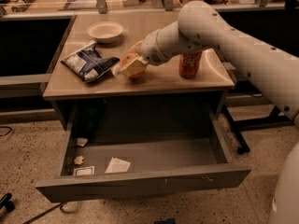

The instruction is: Pick orange from top drawer and place on counter

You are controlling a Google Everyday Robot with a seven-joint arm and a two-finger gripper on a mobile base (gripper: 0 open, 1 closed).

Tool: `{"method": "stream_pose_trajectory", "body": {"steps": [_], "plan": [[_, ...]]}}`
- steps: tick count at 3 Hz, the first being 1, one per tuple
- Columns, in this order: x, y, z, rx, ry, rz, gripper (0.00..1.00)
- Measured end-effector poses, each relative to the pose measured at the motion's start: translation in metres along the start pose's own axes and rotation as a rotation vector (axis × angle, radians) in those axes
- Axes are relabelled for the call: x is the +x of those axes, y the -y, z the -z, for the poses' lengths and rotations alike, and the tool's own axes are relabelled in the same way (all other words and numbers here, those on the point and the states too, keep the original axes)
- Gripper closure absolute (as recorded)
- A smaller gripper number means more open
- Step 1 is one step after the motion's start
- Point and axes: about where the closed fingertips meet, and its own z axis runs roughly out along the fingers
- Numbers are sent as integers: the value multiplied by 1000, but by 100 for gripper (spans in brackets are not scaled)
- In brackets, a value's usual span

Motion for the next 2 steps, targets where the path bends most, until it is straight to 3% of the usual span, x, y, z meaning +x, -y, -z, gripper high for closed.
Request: {"method": "stream_pose_trajectory", "body": {"steps": [1,2], "plan": [[0,0,0,0,0,0,11],[0,0,0,0,0,0,0]]}}
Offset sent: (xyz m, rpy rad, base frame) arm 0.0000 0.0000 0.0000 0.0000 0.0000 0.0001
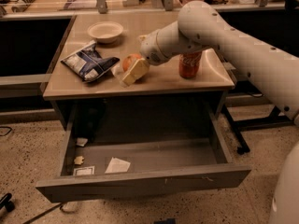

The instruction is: Pick orange from top drawer and place on counter

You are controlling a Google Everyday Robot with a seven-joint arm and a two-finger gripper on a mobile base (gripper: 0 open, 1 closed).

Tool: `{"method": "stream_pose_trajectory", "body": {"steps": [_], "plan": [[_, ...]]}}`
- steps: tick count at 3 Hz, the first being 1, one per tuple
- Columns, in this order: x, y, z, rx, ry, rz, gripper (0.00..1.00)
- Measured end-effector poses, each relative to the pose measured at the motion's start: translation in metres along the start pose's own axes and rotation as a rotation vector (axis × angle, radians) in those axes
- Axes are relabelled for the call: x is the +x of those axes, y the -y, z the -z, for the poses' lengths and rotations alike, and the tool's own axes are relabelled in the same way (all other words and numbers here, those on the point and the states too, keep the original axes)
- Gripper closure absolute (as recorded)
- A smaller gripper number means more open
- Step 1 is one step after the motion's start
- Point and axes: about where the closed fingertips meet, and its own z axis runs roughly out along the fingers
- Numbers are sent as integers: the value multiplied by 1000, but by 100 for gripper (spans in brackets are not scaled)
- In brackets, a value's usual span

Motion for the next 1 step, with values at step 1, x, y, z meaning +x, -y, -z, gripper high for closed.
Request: {"method": "stream_pose_trajectory", "body": {"steps": [1], "plan": [[0,0,0,0,0,0,0]]}}
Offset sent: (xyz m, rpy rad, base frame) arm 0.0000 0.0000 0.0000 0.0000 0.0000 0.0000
